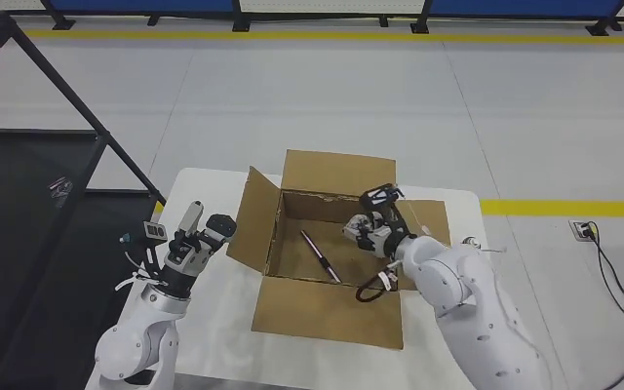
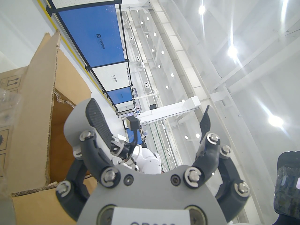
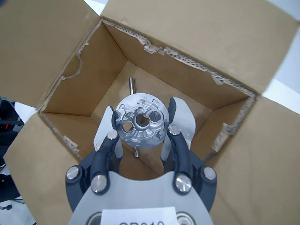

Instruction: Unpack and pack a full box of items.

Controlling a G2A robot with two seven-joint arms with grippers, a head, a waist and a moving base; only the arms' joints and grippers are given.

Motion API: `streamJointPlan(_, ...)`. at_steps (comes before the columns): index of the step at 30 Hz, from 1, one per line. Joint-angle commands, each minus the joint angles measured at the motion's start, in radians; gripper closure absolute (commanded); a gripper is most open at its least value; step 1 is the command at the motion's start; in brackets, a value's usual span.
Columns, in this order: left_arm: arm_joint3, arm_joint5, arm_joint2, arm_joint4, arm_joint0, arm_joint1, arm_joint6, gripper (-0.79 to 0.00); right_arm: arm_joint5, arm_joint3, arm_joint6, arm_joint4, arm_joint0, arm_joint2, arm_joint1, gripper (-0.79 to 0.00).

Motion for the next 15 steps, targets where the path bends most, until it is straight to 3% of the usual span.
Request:
streamJointPlan(1,0.000,0.000,0.000,0.000,0.000,0.000,0.000,-0.785,0.038,-0.105,-0.018,-0.037,-0.074,0.071,0.011,0.000)
streamJointPlan(6,0.000,0.000,0.000,0.000,0.000,0.000,0.000,-0.785,0.133,-0.163,-0.048,-0.053,-0.181,0.205,0.024,0.000)
streamJointPlan(15,0.000,0.000,0.000,0.000,0.000,0.000,0.000,-0.785,0.175,-0.142,-0.046,-0.008,-0.312,0.350,0.040,0.000)
